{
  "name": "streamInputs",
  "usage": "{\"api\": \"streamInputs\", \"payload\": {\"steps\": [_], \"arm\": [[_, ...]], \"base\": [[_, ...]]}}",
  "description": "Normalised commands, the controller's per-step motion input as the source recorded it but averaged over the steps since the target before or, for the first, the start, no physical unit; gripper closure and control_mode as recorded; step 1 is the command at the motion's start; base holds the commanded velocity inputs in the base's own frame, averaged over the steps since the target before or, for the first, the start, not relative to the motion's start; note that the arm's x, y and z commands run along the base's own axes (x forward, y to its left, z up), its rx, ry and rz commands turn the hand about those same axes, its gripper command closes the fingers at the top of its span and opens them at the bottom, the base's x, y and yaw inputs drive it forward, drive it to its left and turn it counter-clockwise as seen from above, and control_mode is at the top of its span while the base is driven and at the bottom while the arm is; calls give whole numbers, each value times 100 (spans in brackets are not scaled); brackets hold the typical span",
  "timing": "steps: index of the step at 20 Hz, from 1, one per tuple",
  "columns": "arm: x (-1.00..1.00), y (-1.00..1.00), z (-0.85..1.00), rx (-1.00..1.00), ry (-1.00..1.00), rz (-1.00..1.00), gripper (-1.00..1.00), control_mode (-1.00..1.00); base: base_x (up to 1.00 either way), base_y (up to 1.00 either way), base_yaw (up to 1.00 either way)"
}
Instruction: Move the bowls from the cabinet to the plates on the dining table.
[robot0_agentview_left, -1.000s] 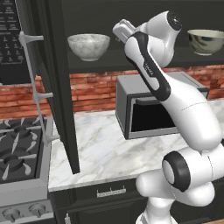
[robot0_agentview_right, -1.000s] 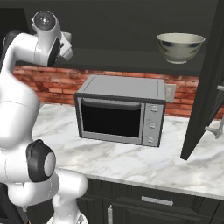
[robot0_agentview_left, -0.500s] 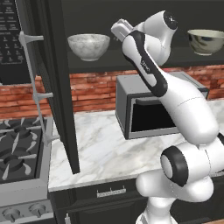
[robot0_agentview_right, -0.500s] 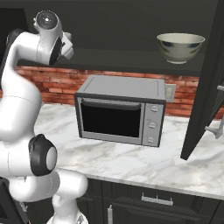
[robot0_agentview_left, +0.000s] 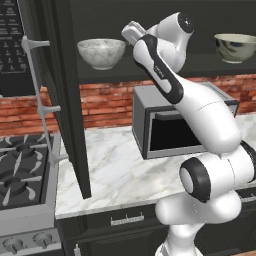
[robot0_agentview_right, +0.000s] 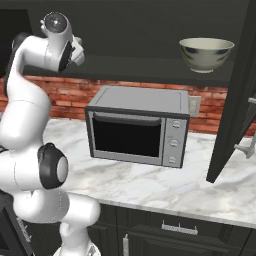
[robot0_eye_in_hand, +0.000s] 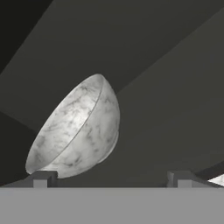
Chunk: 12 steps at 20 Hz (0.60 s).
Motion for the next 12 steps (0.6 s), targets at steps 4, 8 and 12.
{"api": "streamInputs", "payload": {"steps": [4, 8, 12], "arm": [[30, 6, 0, 0, 0, 0, -100, -100], [33, 13, -1, 0, 3, 0, -100, -100], [40, 14, -3, 0, 4, 0, -100, -100]], "base": [[0, 0, 0], [0, 0, 0], [0, 0, 0]]}}
